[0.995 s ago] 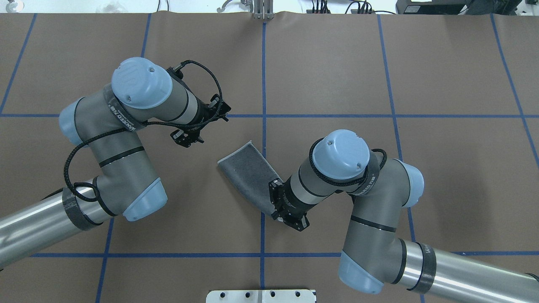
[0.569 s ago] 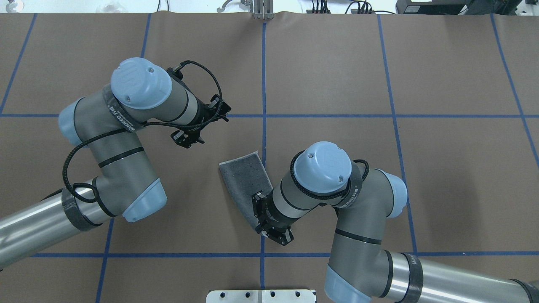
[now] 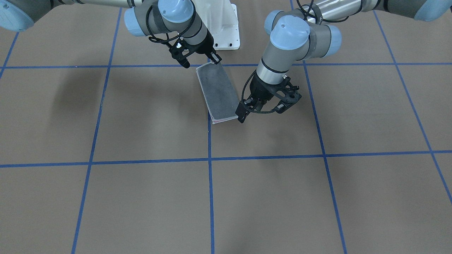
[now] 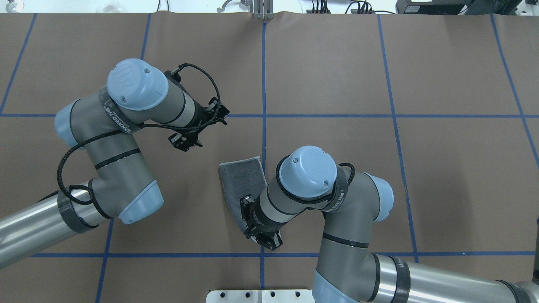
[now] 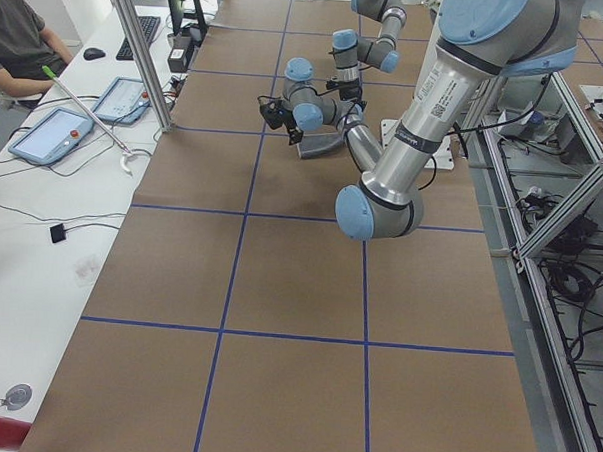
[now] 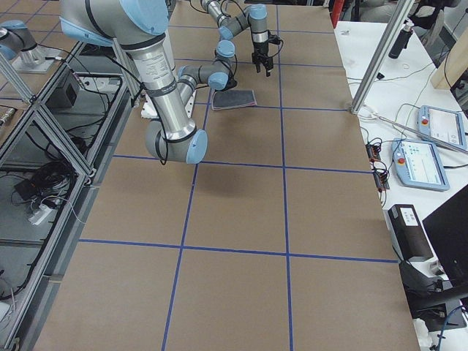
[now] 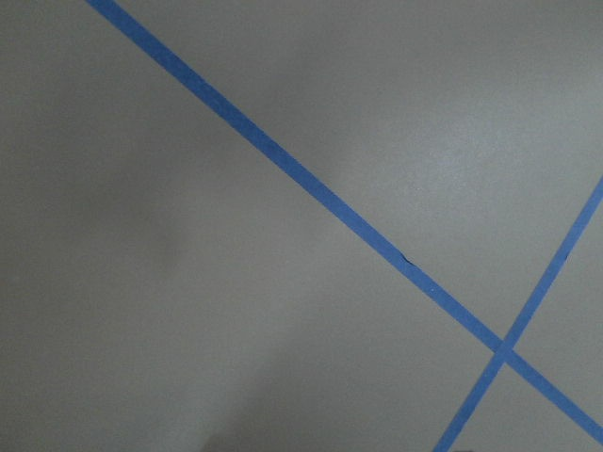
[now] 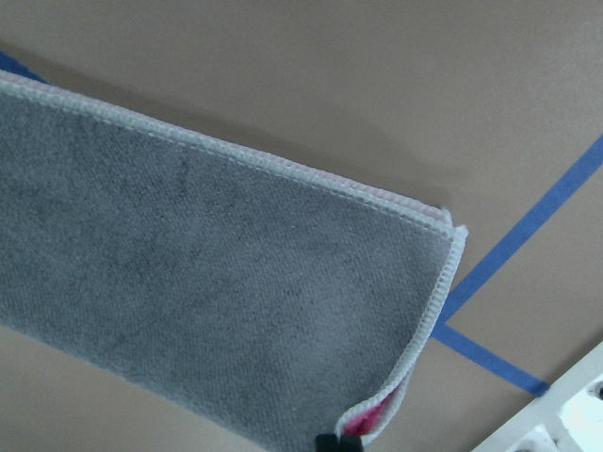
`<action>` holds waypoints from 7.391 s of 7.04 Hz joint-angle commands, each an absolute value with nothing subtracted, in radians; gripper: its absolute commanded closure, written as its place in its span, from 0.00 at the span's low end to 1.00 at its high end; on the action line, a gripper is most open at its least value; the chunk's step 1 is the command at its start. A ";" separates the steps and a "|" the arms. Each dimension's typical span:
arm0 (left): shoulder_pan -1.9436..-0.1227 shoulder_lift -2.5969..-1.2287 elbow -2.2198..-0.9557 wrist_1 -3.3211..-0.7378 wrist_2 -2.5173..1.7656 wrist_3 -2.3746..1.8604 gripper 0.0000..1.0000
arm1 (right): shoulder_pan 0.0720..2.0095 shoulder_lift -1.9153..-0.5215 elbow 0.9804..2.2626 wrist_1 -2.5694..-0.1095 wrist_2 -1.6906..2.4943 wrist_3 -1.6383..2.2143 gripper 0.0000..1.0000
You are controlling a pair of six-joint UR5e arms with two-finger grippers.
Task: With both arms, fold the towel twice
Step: 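Grasp the strip's end with the right gripper and swing it toward the robot, then release and raise the right gripper while the left gripper moves to the strip, then lower the left gripper and pinch the strip's end nearest the robot, then lift the strip's near end with the left gripper and fold it over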
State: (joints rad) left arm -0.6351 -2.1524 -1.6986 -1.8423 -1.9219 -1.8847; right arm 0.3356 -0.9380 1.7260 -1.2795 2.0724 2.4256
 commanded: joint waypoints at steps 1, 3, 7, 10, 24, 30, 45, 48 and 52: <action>-0.626 -2.085 -1.782 -1.847 -1.930 -1.888 0.12 | 0.359 -0.937 1.732 -1.276 2.075 2.399 0.00; -0.611 -2.045 -1.841 -1.884 -1.930 -2.003 0.13 | 0.478 -0.962 1.756 -1.278 2.132 2.361 0.00; -0.403 -1.844 -1.917 -2.195 -1.716 -2.262 0.17 | 0.623 -1.009 1.743 -1.282 2.122 2.165 0.00; -0.187 -1.813 -1.936 -2.186 -1.487 -2.344 0.19 | 0.650 -1.011 1.709 -1.281 2.096 2.143 0.00; -0.041 -1.937 -1.835 -2.117 -1.350 -2.390 0.38 | 0.643 -1.022 1.707 -1.281 2.074 2.144 0.00; -0.058 -1.944 -1.848 -2.117 -1.354 -2.379 1.00 | 0.635 -1.025 1.703 -1.281 2.072 2.145 0.00; -0.273 -1.861 -1.885 -2.085 -1.514 -2.028 1.00 | 0.643 -1.022 1.713 -1.281 2.066 2.143 0.00; -0.271 -1.987 -1.876 -1.946 -1.508 -2.031 1.00 | 0.679 -1.031 1.712 -1.282 2.080 2.131 0.00; -0.366 -2.221 -1.699 -1.913 -1.509 -2.028 1.00 | 0.791 -1.117 1.704 -1.282 2.148 1.925 0.00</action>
State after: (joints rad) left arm -0.3376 -2.1400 -1.7708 -1.9154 -1.5082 -2.0282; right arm 0.7735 -1.1021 1.7071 -1.2820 2.1422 1.9592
